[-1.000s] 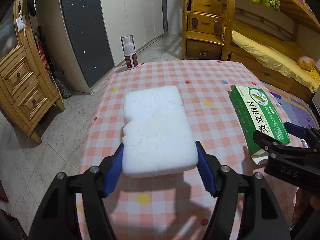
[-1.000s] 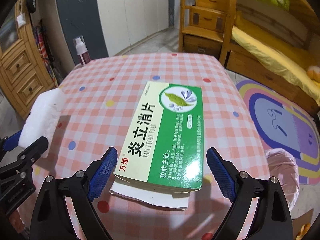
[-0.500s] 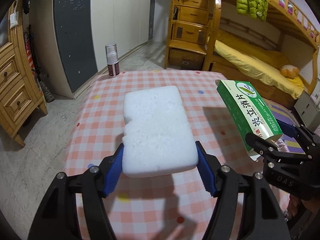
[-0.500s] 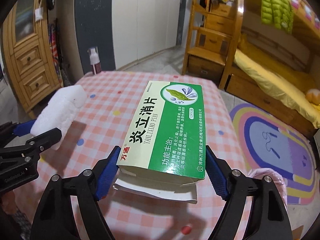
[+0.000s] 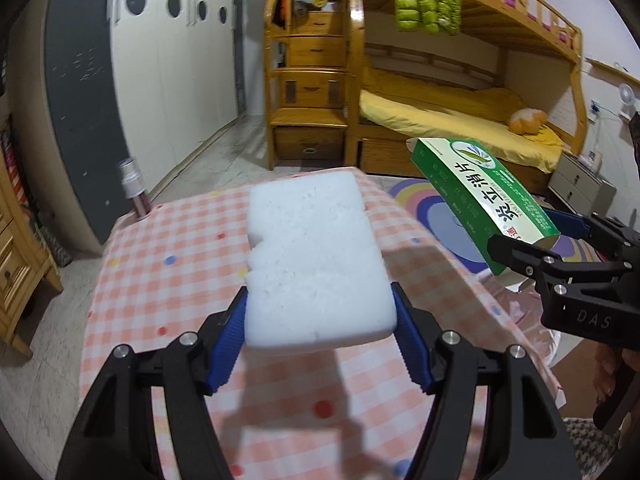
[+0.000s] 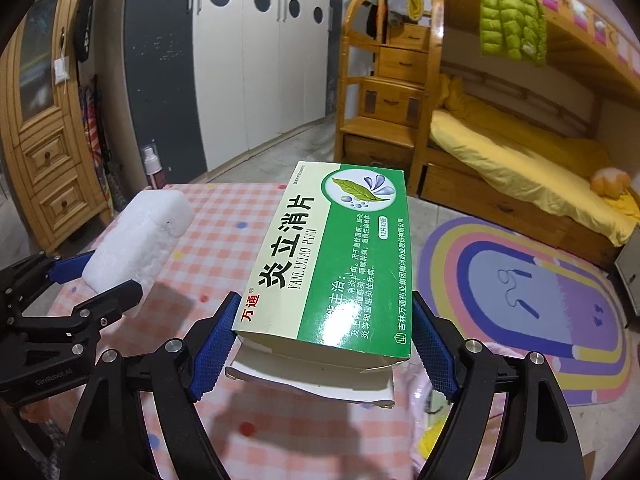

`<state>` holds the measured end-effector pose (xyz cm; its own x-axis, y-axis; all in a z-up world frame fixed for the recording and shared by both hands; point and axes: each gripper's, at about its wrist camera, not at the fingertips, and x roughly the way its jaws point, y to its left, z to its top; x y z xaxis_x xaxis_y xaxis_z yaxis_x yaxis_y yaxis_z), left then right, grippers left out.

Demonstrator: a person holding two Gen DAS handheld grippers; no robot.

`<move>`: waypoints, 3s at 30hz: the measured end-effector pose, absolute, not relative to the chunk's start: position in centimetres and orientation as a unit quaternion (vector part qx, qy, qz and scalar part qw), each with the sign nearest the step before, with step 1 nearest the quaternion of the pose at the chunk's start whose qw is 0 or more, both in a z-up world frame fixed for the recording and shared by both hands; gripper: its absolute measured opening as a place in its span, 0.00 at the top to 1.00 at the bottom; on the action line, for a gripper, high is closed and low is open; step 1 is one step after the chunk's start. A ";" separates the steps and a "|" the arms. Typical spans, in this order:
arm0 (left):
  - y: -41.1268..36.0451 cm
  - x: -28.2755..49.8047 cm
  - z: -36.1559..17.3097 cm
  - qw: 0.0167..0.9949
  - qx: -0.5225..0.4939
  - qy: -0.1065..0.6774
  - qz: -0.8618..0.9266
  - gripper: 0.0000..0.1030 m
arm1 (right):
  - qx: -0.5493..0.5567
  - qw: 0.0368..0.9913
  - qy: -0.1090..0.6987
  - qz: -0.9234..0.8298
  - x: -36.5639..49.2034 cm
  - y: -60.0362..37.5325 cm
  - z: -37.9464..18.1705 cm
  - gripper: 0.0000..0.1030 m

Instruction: Collect trash

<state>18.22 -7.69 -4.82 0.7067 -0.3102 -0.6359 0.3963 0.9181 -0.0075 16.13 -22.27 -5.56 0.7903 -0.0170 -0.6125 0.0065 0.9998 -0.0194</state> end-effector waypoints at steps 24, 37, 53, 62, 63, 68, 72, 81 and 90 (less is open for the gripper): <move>-30.5 15.6 -11.4 0.844 0.153 0.348 -0.379 0.35 | 0.110 0.909 0.363 -0.171 4.5 -40.3 -13.8 0.20; -30.0 16.3 -10.7 0.850 0.127 0.350 -0.374 0.13 | 0.169 0.899 0.355 -0.193 4.2 -43.4 -15.2 0.15; -16.1 15.2 -5.3 0.901 0.082 0.343 -0.254 0.07 | 0.114 0.929 0.337 -0.102 4.9 -32.6 -6.2 0.13; -6.1 10.9 -4.3 0.910 0.067 0.386 -0.138 0.07 | 0.071 0.937 0.343 -0.011 3.5 -23.6 -3.5 0.11; -4.9 10.2 -4.0 0.910 0.060 0.391 -0.123 0.07 | 0.067 0.936 0.346 -0.003 3.3 -22.8 -3.3 0.11; -1.6 7.4 -2.7 0.913 0.061 0.396 -0.077 0.07 | 0.035 0.935 0.352 0.016 1.6 -19.2 -2.1 0.11; 0.4 5.4 -1.3 0.917 0.063 0.391 -0.051 0.07 | 0.027 0.939 0.343 0.018 0.2 -18.0 -1.0 0.11; 1.4 2.8 0.5 0.922 0.059 0.379 -0.046 0.07 | 0.011 0.945 0.326 0.005 -1.5 -17.0 0.4 0.11; 1.2 2.6 0.5 0.921 0.060 0.382 -0.046 0.07 | 0.012 0.944 0.331 0.002 -1.4 -17.1 0.1 0.11</move>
